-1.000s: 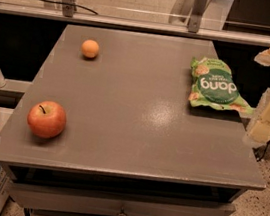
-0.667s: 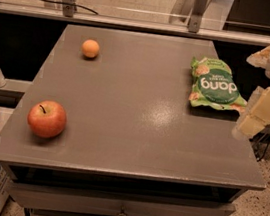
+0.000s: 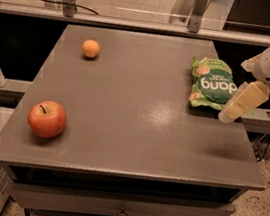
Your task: Pick green rice chip bag
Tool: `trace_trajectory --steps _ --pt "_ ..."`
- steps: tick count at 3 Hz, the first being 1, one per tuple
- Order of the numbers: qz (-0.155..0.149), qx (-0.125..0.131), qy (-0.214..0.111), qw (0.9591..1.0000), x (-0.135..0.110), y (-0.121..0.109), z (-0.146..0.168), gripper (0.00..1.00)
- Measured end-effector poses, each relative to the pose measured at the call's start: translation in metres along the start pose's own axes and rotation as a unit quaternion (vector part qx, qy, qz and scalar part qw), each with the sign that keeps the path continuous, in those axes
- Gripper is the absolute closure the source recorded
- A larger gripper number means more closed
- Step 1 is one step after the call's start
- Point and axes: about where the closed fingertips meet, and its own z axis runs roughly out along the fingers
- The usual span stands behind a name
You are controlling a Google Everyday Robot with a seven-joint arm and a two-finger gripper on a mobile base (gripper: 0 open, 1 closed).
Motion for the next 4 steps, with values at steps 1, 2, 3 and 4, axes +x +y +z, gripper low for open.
trace_trajectory --steps 1,2,3,4 --pt "0.035 -0.007 -0.016 0.9992 0.011 -0.026 0.026 0.00" --pt "0.081 -0.017 -0.053 0.9952 0.017 -0.062 0.054 0.00" --pt "0.081 -0.017 -0.053 0.9952 0.016 -0.061 0.054 0.00" --pt "0.082 -0.010 -0.066 0.9944 0.017 -0.067 0.060 0.00"
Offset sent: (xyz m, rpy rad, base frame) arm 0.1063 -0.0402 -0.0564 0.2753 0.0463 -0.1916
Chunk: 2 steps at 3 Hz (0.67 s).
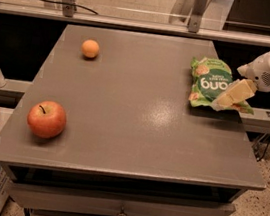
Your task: Pick green rice chip bag
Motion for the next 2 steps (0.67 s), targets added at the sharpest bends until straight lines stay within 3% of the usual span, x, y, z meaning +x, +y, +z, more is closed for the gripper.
trace_trajectory --steps 2 --pt "0.019 0.012 -0.027 0.9994 0.001 -0.024 0.023 0.00"
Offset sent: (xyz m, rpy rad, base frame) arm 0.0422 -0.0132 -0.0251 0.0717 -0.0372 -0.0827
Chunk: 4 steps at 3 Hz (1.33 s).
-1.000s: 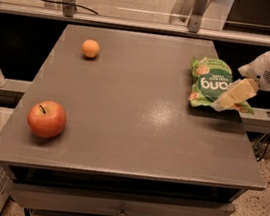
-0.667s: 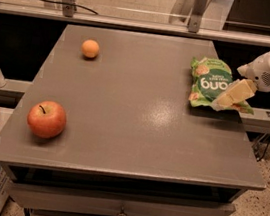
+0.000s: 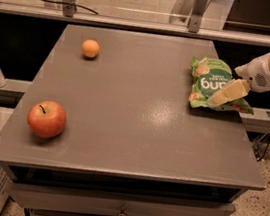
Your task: Pick green rice chip bag
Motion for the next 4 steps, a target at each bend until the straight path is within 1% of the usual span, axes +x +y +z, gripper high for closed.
trace_trajectory --steps 1,2,3,4 --pt "0.011 -0.001 0.002 0.9999 0.005 -0.005 0.010 0.16" --pt "0.015 -0.001 0.003 0.9999 0.008 -0.007 0.015 0.39" --pt "0.011 0.000 0.001 0.9999 0.004 -0.005 0.013 0.63" --pt "0.001 0.003 -0.016 0.9999 -0.011 -0.001 0.002 0.87"
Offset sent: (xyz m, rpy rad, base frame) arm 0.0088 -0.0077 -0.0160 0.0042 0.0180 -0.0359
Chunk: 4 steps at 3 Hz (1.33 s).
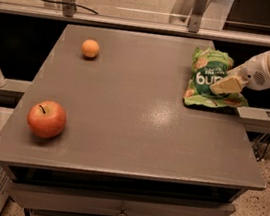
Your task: Pick green rice chip bag
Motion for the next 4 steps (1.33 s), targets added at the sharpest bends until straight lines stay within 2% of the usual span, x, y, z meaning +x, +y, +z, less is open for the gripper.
trace_trajectory --steps 1,2,3,4 --pt "-0.017 0.000 -0.034 0.9993 -0.029 0.008 -0.023 1.00" --pt "-0.030 -0.015 -0.068 0.9971 -0.059 0.021 -0.042 1.00" --pt "-0.034 -0.046 -0.098 0.9935 -0.082 0.034 -0.052 1.00" --pt "-0.039 -0.077 -0.128 0.9880 -0.104 0.047 -0.061 1.00"
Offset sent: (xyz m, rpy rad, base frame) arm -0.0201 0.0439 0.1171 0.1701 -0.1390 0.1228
